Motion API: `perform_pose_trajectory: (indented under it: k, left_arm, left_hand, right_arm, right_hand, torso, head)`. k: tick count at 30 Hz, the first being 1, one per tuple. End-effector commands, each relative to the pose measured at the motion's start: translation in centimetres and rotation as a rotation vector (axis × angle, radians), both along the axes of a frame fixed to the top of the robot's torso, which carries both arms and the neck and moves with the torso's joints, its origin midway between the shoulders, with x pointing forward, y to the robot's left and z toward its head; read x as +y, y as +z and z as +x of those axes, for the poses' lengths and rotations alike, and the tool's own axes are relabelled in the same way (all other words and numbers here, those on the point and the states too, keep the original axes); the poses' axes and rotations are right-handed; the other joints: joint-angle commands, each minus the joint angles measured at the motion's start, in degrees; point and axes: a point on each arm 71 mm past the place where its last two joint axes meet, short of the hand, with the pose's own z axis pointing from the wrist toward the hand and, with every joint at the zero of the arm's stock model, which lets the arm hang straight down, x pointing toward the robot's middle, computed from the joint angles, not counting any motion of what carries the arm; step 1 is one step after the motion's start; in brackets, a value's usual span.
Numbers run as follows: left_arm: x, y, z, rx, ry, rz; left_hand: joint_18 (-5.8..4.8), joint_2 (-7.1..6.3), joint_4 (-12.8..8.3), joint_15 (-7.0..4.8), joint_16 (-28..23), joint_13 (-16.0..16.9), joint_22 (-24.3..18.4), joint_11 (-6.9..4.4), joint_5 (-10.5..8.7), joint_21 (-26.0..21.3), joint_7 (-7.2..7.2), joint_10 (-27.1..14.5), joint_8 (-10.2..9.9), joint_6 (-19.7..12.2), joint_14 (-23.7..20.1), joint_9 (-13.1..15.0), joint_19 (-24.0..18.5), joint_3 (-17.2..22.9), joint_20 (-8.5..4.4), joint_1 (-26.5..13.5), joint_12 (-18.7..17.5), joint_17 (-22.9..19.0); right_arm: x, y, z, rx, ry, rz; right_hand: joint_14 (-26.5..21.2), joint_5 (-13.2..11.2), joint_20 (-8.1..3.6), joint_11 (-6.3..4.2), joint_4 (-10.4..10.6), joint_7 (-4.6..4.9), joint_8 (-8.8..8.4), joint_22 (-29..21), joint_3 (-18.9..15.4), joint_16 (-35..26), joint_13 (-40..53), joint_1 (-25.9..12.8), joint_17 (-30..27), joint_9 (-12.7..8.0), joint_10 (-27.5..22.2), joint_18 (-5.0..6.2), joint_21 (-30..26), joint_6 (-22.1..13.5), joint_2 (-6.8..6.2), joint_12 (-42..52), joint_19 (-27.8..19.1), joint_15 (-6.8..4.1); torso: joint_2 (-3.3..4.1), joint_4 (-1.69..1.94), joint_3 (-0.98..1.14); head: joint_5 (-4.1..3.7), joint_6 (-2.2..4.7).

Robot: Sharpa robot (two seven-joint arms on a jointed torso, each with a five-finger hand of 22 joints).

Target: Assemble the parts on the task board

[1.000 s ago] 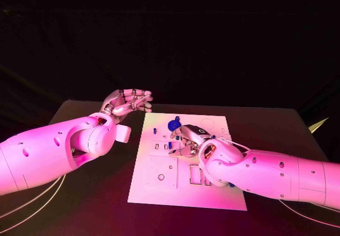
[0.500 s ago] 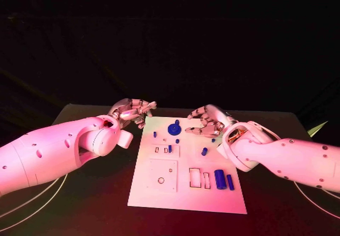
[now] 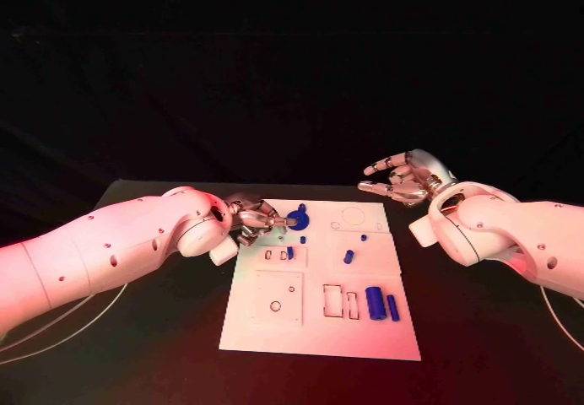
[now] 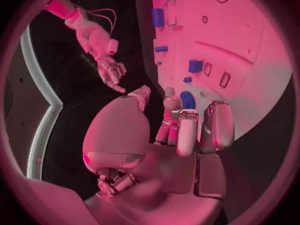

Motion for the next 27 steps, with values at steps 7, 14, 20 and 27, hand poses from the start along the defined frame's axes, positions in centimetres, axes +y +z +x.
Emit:
perform_pose_trajectory:
  k: [7,14,20,27]
  left_arm:
    - [-1.0,-0.7,0.4,0.008,-0.092,0.355]
    - [-1.8,-0.7,0.5,0.0,-0.106,0.394]
    - [-2.6,-0.6,0.5,-0.009,-0.12,0.412]
    - [-3.2,-0.7,0.6,-0.007,-0.134,0.422]
  left_hand:
    - [-1.03,0.11,0.1,-0.56,0.8,2.3,1.6,-0.15,-0.2,0.7,-0.22,1.4,0.3,-0.4,4.9,0.5,1.1,-0.8,-0.02,-1.2,1.6,12.5]
    - [-1.22,0.29,0.1,-0.64,1.1,3.6,2.6,-0.25,-0.21,1.1,-0.35,2.1,0.5,-0.2,5.2,1.0,1.8,-1.2,-0.08,-1.9,2.6,13.2]
    - [-1.3,0.64,0.1,-0.79,1.3,4.6,3.0,-0.45,-0.17,1.3,-0.61,2.7,1.0,0.2,5.4,1.7,2.1,-1.5,-0.18,-2.4,3.3,13.7]
    - [-1.33,0.87,0.1,-0.86,1.4,4.7,3.2,-0.53,-0.18,1.4,-0.69,2.7,1.2,0.3,5.4,2.0,2.2,-1.6,-0.24,-2.8,3.4,13.8]
  right_arm:
    - [-0.8,0.1,0.1,0.025,0.008,0.01]
    - [-1.1,0.1,0.2,0.026,0.002,-0.008]
    - [-1.2,0.1,0.2,0.029,0.0,-0.018]
    - [-1.3,0.0,0.2,0.032,0.0,-0.027]
  right_hand:
    - [5.6,-0.4,-0.18,-0.43,0.0,-0.18,0.16,15.1,-0.1,-0.2,11.1,-0.5,13.0,0.0,2.2,-0.83,0.3,0.3,0.22,-0.1,6.0,-0.45]
    - [5.6,-0.4,-0.2,-0.43,0.0,-0.18,0.16,15.1,-0.2,-0.2,11.0,-0.6,13.0,0.0,2.2,-0.83,0.3,0.2,0.22,-0.1,6.0,-0.46]
    - [5.6,-0.4,-0.2,-0.43,0.0,-0.18,0.16,15.1,-0.2,-0.2,11.0,-0.6,13.0,0.0,2.2,-0.83,0.3,0.2,0.22,-0.1,6.0,-0.46]
    - [5.6,-0.4,-0.22,-0.44,0.0,-0.18,0.17,15.1,-0.2,-0.2,11.0,-0.8,12.9,0.0,2.2,-0.83,0.3,0.1,0.21,-0.1,6.0,-0.47]
  torso:
    - [-0.29,0.01,0.44]
    - [-0.22,0.02,0.4]
    - [-0.2,0.05,0.33]
    - [-0.21,0.04,0.32]
  head:
    - [0.16,-0.42]
    - [0.31,-0.64]
    - [0.55,-0.71]
    - [0.49,-0.99]
